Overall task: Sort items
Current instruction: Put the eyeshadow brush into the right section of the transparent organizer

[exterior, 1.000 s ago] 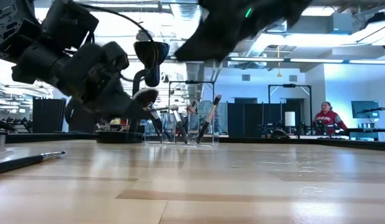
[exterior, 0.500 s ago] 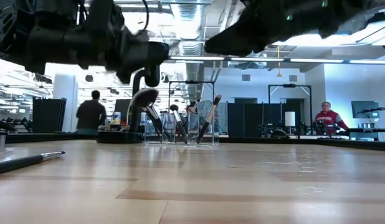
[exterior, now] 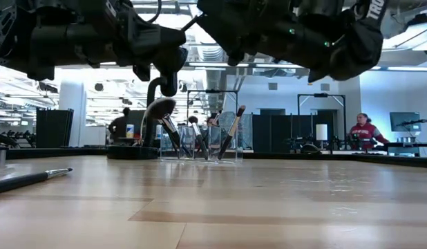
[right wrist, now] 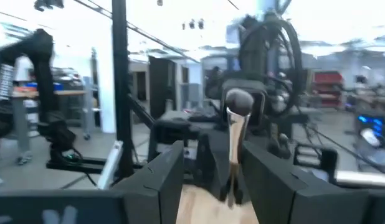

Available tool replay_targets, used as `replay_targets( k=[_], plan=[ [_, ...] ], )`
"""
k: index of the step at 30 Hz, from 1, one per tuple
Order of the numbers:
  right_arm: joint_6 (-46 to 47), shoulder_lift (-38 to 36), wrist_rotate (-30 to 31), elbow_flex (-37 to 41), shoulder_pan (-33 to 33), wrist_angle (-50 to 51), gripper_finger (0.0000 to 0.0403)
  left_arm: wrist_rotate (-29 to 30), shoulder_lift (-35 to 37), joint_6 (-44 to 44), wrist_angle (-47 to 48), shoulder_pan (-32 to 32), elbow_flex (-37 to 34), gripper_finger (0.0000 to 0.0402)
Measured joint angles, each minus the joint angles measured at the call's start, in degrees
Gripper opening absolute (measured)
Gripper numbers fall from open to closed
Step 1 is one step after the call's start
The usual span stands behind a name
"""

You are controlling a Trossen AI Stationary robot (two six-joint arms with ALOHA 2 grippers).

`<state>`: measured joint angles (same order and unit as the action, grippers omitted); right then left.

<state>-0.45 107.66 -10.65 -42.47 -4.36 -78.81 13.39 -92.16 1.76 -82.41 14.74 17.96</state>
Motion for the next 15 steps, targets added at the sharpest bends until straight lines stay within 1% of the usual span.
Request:
replay_targets(
  k=[2,6,9,13,15],
  plan=[
    [0.1,0.8,-1.5,-1.4,0.0,-0.5,0.0142,-0.1,0.0,0.0,-0.1,0.1,0.0,0.002],
    [1.4,0.8,-1.4,-2.1,0.0,-0.3,0.0122,-1.4,0.0,0.2,-0.1,0.0,0.1,0.002],
    [1.9,0.5,-1.4,-2.1,0.3,0.3,0.0087,-1.8,0.0,0.2,-0.1,0.0,0.1,0.0021],
    [1.8,0.4,-1.2,-2.1,0.9,1.5,0.0026,-1.7,0.0,0.3,0.0,0.0,0.1,0.0021],
    [1.7,0.4,-1.0,-2.2,1.2,1.6,0.0012,-1.3,0.0,0.6,0.0,0.0,0.1,0.0023]
  ],
)
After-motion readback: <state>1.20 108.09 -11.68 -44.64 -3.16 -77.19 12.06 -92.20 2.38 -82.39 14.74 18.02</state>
